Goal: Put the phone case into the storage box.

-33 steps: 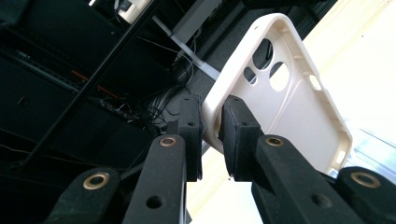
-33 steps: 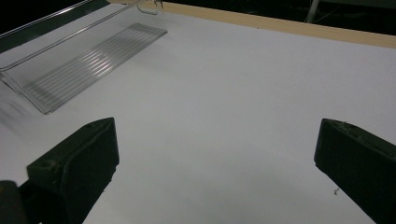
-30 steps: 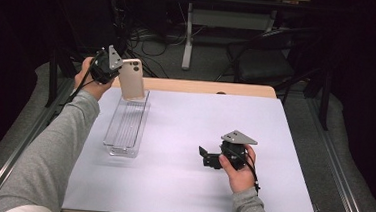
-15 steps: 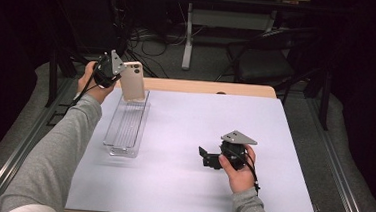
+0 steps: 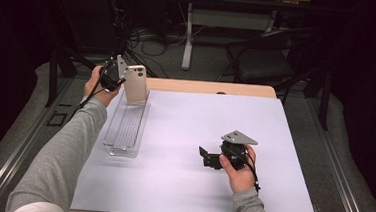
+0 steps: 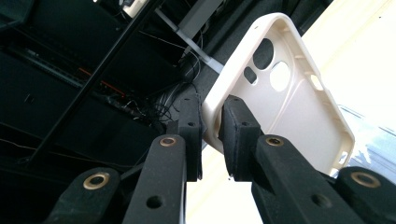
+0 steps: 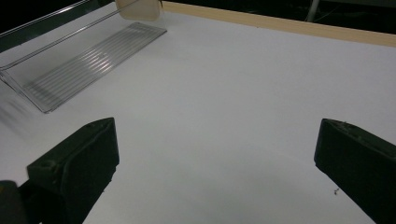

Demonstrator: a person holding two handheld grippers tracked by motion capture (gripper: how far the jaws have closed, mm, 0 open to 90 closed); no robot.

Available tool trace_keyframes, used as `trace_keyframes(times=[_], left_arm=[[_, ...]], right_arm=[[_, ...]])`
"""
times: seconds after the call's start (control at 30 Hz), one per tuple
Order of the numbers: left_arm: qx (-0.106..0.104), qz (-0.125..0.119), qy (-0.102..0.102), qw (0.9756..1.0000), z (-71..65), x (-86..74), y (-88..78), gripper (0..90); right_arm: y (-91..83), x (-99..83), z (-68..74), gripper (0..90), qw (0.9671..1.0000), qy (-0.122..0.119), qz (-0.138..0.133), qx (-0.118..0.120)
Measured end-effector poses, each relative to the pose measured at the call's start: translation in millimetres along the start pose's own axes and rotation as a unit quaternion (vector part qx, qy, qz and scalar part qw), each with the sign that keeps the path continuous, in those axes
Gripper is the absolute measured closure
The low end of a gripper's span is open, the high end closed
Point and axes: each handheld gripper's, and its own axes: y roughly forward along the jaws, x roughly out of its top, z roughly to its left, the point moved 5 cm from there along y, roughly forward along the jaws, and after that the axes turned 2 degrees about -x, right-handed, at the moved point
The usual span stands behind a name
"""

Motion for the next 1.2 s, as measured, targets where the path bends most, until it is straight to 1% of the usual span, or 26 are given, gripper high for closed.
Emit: trace_keyframes(times=[0.1,0.3,0.43,0.53,0.57,0.8,1.03,1.1,1.2], left_arm=[[0.001,0.0,0.003,1.0,-2.4,0.0,2.1,79.1],[0.001,0.0,0.0,1.0,-5.5,-4.7,5.6,79.1],[0.007,0.001,0.001,1.0,-5.6,-8.8,6.8,79.1],[0.009,0.003,-0.004,0.9999,-4.8,-11.7,6.8,79.1],[0.011,0.0,-0.003,0.9999,-4.5,-12.3,6.8,79.2],[0.012,0.0,-0.003,0.9999,-3.9,-12.9,6.2,79.2],[0.011,0.005,0.005,0.9999,-7.2,-13.4,9.2,79.1],[0.011,0.003,0.005,0.9999,-8.0,-12.7,9.7,79.1],[0.013,0.003,0.015,0.9998,-8.3,-12.0,10.0,79.1]], right_arm=[[-0.2,-0.3,0.3,0.0,1.0,-0.001,0.001,0.0],[0.0,-1.4,0.4,0.0,1.0,-0.003,0.004,0.0],[0.9,-1.9,1.3,0.0,1.0,-0.005,0.005,0.0],[1.7,-2.7,1.8,0.0,0.9999,-0.006,0.008,0.001],[2.0,-3.2,2.0,0.0,0.9999,-0.005,0.009,0.0],[2.3,-3.3,2.5,0.0,1.0,-0.006,0.007,0.001],[1.7,-3.1,2.1,0.0,1.0,-0.007,0.007,0.001],[1.8,-3.0,1.6,0.0,1.0,-0.007,0.005,0.0],[1.9,-3.1,1.4,0.0,1.0,-0.008,0.005,0.0]])
